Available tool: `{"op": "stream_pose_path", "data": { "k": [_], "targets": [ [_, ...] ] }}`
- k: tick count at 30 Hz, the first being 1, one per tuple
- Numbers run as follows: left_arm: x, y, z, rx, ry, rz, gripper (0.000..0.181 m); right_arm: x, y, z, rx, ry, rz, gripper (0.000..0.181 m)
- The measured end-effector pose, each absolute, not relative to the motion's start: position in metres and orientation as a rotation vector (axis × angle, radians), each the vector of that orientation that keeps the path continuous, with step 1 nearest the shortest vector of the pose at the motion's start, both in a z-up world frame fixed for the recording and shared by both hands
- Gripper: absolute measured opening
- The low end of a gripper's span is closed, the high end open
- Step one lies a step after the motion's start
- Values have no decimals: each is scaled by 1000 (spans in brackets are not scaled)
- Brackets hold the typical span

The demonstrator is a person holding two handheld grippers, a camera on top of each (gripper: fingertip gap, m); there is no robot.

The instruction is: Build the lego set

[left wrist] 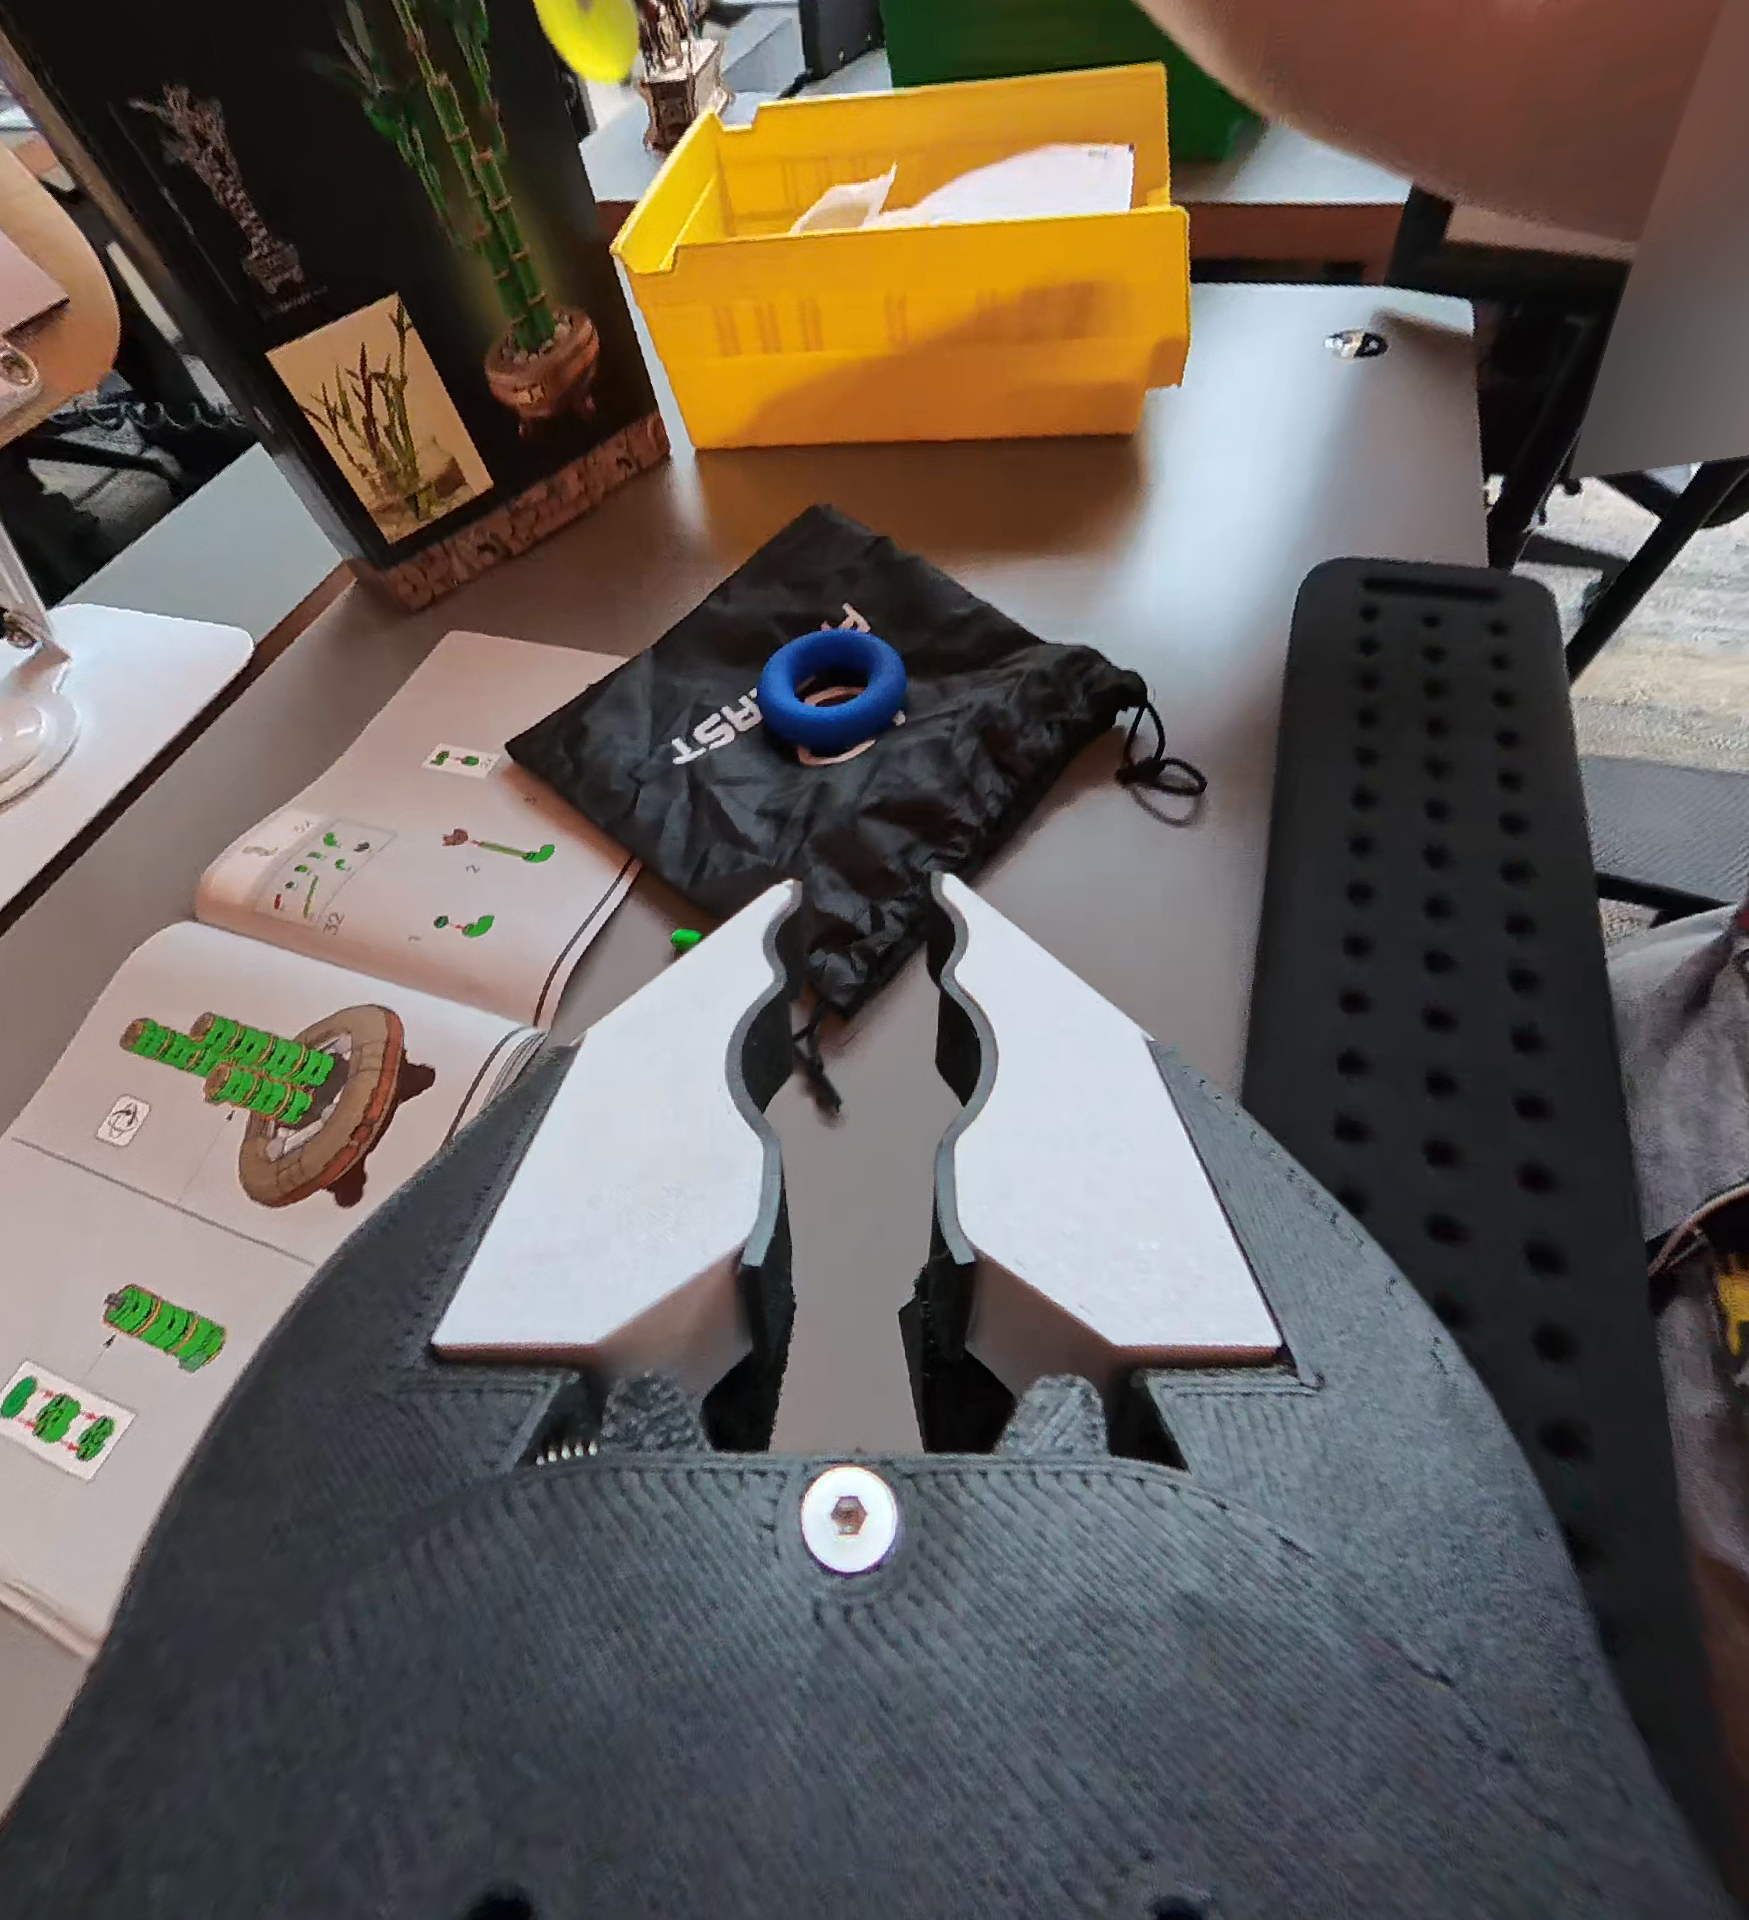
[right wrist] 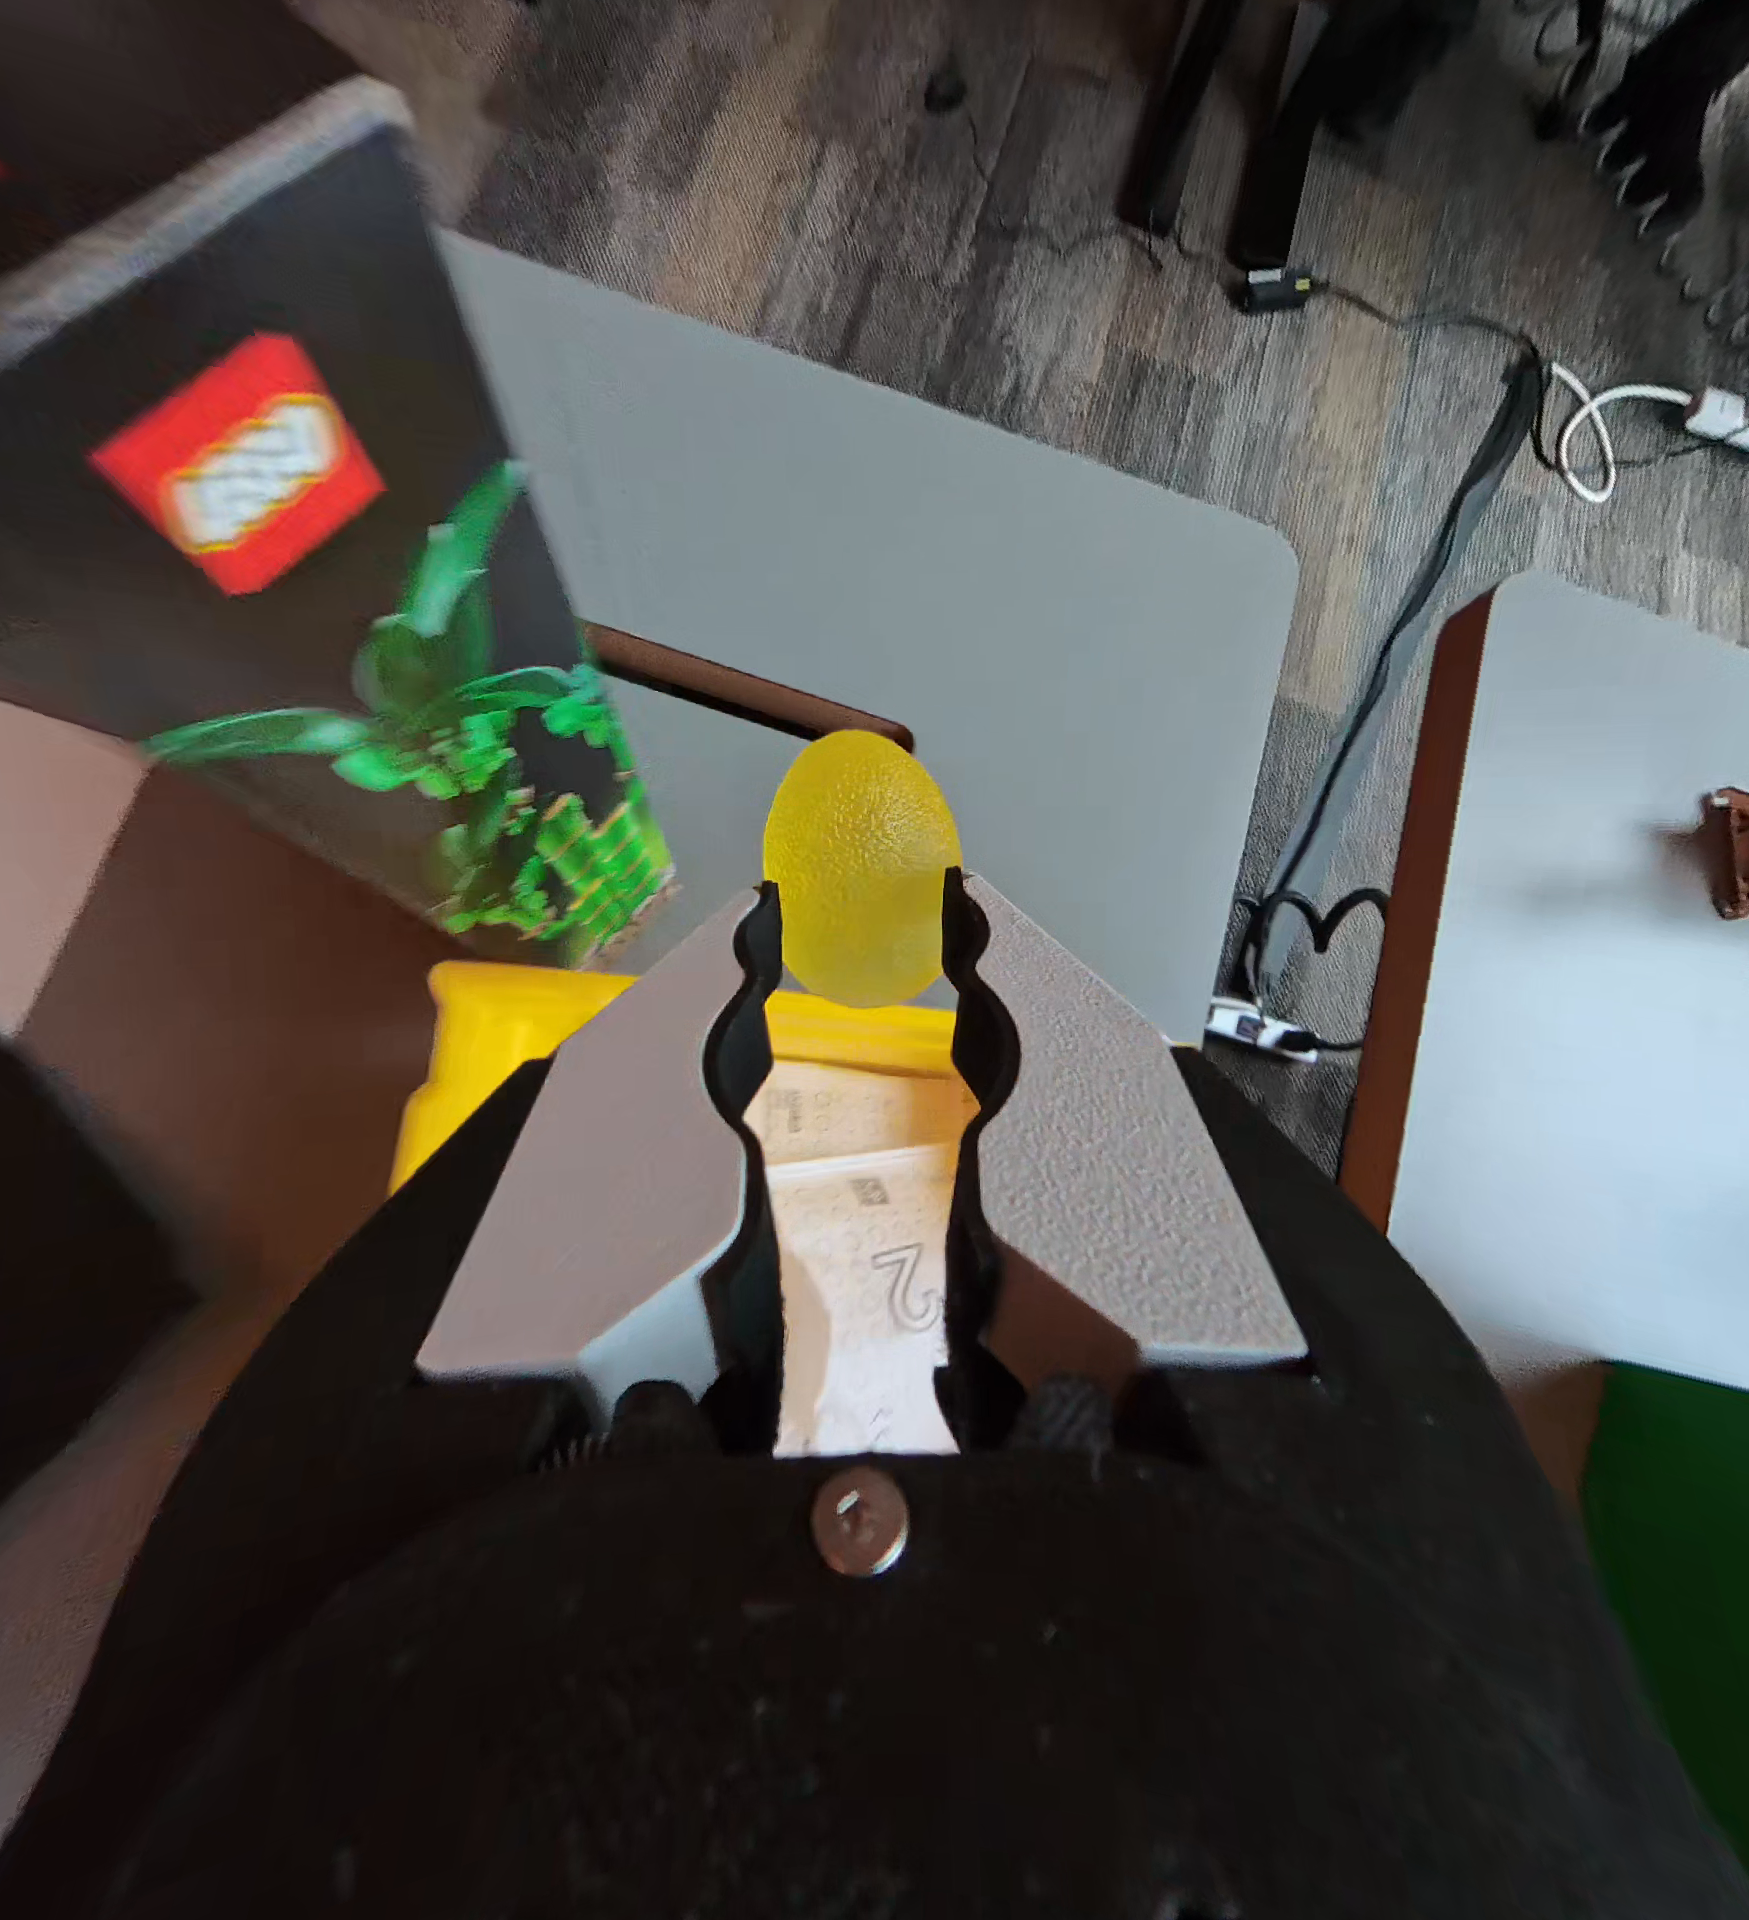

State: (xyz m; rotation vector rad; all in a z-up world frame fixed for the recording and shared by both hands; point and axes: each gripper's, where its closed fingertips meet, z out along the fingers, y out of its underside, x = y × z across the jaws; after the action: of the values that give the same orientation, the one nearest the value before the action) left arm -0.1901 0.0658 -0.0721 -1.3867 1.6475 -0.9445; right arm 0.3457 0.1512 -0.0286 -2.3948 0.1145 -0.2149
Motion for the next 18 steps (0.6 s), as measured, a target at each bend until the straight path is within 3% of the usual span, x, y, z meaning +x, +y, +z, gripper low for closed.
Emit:
{"op": "stream_pose_path", "data": {
  "k": [11, 18],
  "targets": [
    [-167, 60, -63, -1438, 1586, -1016, 17, 432, 205, -134, -2697, 243, -256, 30],
    [-162, 71, -66, -1503, 1553, -1018, 17, 451, 230, -159, -2756, 246, -242, 30]
  ]
}}
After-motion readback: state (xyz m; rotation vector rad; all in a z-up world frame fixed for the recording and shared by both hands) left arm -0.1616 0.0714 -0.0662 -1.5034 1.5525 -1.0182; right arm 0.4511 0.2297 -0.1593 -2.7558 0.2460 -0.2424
